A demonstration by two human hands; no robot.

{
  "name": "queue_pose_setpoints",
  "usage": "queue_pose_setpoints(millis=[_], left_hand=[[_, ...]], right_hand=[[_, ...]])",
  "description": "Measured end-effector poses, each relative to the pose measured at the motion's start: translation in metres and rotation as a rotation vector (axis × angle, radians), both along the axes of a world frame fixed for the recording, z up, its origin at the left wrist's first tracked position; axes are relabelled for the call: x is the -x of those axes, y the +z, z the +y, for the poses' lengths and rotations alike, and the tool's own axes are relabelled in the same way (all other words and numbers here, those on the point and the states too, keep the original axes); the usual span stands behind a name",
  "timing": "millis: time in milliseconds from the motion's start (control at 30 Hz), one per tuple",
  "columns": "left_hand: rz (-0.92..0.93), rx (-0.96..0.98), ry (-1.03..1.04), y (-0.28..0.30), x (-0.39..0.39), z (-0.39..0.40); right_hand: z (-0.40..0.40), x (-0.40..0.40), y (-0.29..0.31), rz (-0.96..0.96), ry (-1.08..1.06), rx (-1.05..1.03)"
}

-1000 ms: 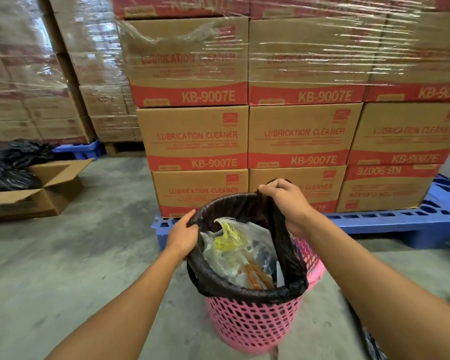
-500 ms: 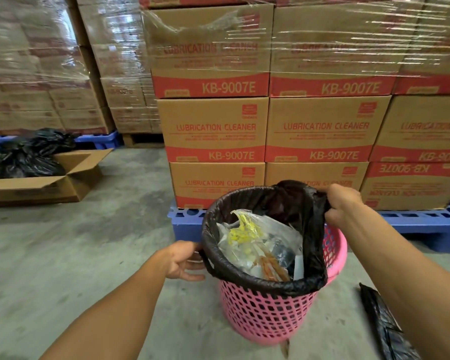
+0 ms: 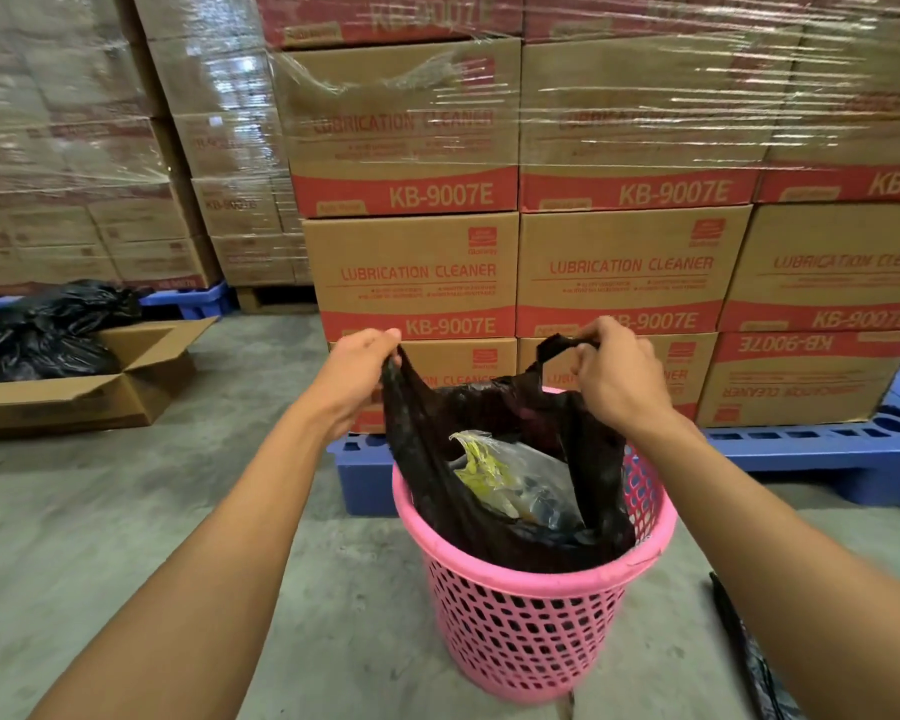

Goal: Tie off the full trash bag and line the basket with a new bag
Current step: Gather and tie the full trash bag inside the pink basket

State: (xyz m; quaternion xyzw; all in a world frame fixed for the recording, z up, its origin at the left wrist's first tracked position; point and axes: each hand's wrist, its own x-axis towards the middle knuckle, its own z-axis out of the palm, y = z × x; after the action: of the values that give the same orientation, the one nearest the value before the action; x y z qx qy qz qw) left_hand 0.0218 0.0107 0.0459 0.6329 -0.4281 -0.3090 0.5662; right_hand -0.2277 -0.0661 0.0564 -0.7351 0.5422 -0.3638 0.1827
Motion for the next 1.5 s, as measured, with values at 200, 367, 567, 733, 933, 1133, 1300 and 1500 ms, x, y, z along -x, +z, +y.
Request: queue_pose_setpoints(millis=[200, 367, 567, 733, 933, 1133, 1300, 1500], left_hand=[[-0.299, 0.068, -0.2, 0.003, 0.038, -0.012], [-0.272, 0.025, -0.341, -0.012, 0.068, -0.022], [-0.295, -0.083, -0.44, -0.015, 0.101, -0.023], [-0.313, 0.119, -0.288, -0.017, 0.109, -0.038], [-0.212, -0.087, -0.215, -0.019, 0.107, -0.033], [-0.18, -0.057, -0.321, -0.024, 0.096, -0.029], [-0.282, -0.208, -0.336, -0.018, 0.089, -0.022], [0.011, -0.21, -0.471, -0.025, 0.063, -0.026]], right_hand=[[0.008, -0.001, 0.042, -0.456, 0.22, 0.021], [0.019, -0.003, 0.047, -0.199, 0.403, 0.039], [0.023, -0.004, 0.055, -0.103, 0.482, 0.09], [0.028, -0.008, 0.061, -0.009, 0.515, 0.078], [0.017, -0.002, 0.056, -0.226, 0.547, 0.018], [-0.003, 0.001, 0.006, -0.152, 0.518, -0.246], [-0.006, -0.004, 0.001, -0.254, 0.452, -0.27], [-0.006, -0.005, 0.006, -0.287, 0.483, -0.263]])
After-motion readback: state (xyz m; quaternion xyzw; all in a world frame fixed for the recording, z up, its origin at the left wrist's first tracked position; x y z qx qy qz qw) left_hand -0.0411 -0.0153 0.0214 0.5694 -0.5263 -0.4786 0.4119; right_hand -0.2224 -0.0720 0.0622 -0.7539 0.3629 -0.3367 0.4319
